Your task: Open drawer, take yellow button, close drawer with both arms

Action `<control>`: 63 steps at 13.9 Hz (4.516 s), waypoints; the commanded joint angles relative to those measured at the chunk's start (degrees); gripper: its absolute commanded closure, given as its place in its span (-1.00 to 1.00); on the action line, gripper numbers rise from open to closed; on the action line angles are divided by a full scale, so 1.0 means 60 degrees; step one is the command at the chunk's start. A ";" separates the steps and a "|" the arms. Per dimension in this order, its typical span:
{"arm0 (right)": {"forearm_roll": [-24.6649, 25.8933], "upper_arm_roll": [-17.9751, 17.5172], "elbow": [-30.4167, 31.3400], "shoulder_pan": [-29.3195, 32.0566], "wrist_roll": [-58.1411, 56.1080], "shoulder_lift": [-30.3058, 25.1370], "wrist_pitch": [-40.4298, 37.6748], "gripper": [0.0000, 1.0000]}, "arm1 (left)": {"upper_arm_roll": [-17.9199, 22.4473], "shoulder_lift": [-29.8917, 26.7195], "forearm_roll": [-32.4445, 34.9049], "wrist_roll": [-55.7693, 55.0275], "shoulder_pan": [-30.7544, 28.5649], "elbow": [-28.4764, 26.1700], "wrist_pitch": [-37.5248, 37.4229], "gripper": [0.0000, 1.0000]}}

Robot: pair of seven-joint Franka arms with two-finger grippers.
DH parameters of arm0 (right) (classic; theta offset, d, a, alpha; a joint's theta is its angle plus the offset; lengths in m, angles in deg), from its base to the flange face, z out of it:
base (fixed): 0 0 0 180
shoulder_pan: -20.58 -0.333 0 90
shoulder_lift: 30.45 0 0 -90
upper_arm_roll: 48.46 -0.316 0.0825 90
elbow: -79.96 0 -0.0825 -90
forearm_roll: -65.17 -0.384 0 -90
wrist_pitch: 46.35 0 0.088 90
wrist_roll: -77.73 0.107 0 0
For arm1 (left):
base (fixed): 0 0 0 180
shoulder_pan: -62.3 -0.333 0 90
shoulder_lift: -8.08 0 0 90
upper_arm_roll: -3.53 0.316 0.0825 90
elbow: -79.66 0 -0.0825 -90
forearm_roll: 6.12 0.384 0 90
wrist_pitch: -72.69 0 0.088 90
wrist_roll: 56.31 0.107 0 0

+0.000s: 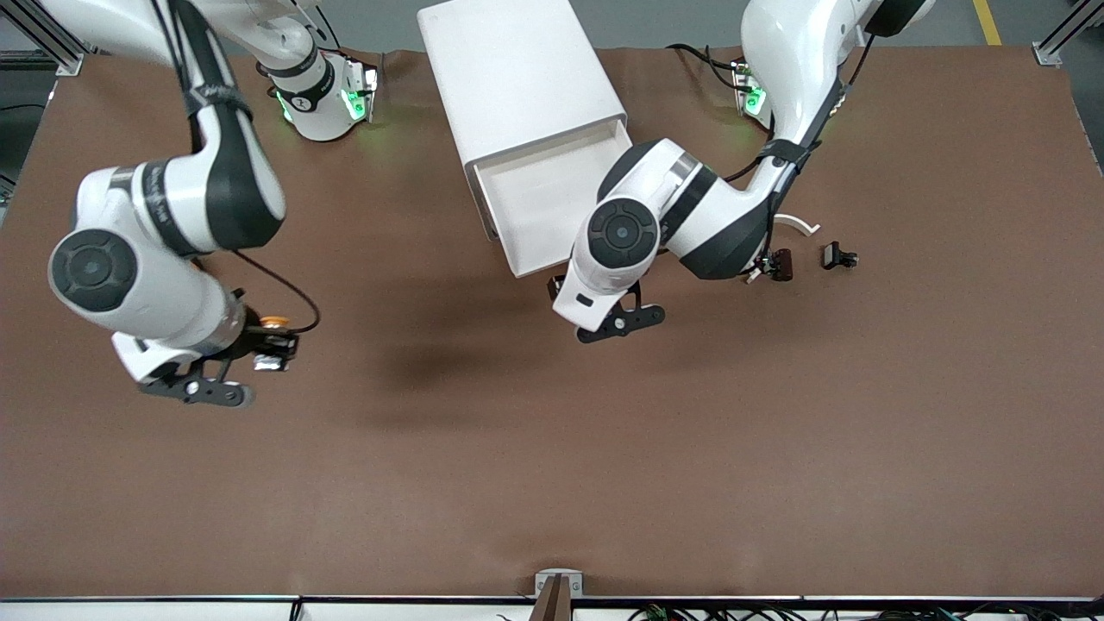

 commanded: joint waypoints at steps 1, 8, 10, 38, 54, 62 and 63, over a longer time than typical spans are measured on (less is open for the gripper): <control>0.0592 -0.0237 0.1545 0.0901 -0.0887 -0.0567 0.1339 1.00 | -0.0162 -0.0139 0.0065 -0.0309 0.0153 -0.0410 0.0116 -1.00; 0.0725 -0.0266 0.5338 0.2923 -0.1855 -0.0581 0.6508 1.00 | -0.1143 -0.0197 0.0036 -0.1099 0.0124 -0.0878 -0.0118 -1.00; 0.0711 -0.0295 0.5489 0.3420 -0.1929 -0.0174 0.7303 1.00 | -0.1392 -0.0227 0.0007 -0.1173 0.0109 -0.1040 -0.0148 -1.00; 0.0432 -0.2624 -0.2173 0.4522 -0.2193 -0.0255 -0.3998 -1.00 | -0.2287 0.0051 -0.3919 -0.2316 -0.0008 -0.1802 -0.0134 -1.00; -0.0413 -0.2596 -0.3462 0.3760 -0.1870 -0.1884 -0.5335 -1.00 | -0.1144 -0.0796 -0.0157 -0.1294 -0.2011 -0.1026 -0.0104 -1.00; -0.0505 -0.1166 -0.2555 0.2594 -0.1841 -0.2499 -0.6361 -1.00 | -0.1087 -0.2949 0.0256 0.3695 -0.4738 -0.1114 -0.2050 -1.00; -0.0534 -0.0594 -0.2467 0.2168 -0.1856 -0.2515 -0.6376 -1.00 | -0.0752 -0.3198 0.0270 0.4473 -0.4739 -0.1128 -0.2328 -1.00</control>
